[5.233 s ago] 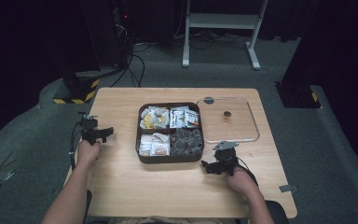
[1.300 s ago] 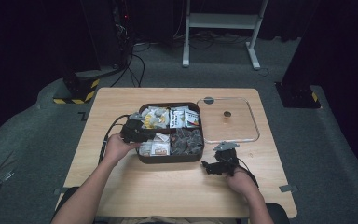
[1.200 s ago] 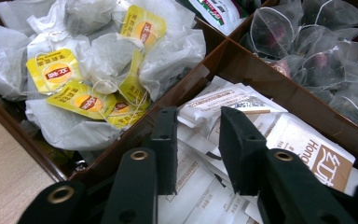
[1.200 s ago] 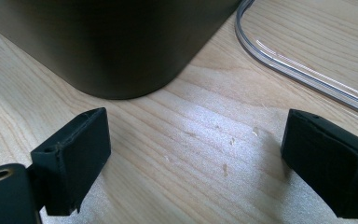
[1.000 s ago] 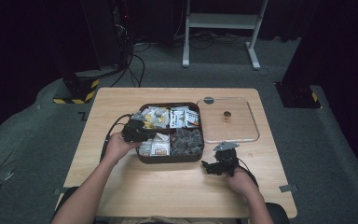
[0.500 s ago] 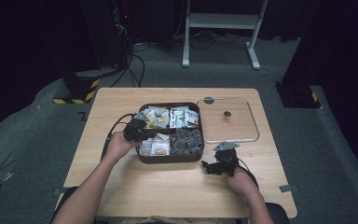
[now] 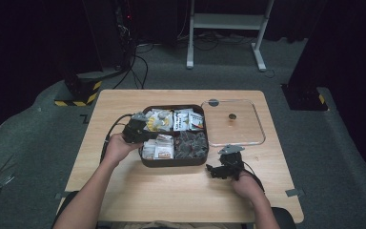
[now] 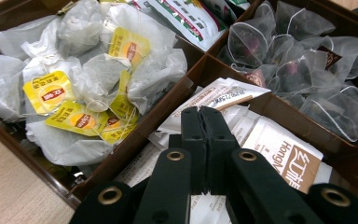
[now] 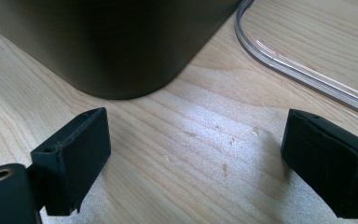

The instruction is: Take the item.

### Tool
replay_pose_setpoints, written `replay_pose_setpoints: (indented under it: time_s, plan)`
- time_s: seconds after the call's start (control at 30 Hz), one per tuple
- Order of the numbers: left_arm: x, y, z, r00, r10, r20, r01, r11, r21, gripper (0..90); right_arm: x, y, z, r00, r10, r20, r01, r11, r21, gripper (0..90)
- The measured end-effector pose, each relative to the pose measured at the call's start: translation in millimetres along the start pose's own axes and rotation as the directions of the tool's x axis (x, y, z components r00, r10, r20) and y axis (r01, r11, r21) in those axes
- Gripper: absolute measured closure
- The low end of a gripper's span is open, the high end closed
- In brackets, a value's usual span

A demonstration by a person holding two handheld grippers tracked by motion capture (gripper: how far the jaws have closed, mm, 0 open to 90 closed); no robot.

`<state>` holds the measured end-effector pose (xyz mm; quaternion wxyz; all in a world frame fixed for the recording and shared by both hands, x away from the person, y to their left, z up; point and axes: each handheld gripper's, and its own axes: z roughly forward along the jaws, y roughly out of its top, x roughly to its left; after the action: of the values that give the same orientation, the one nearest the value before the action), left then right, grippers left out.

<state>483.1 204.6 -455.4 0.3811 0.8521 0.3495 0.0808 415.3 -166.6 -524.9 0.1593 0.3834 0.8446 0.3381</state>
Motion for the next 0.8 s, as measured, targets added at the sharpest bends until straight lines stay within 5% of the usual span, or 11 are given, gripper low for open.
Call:
replay_pose_setpoints:
  time_s: [0.8]
  plan:
    - [12.1, -3.7, -26.7, 0.9981, -0.062, 0.004, 0.062, 0.9969, -0.049, 89.0, 0.1, 0.0, 0.0, 1.0000, 0.002, -0.001, -0.002, 1.000, 0.001, 8.0]
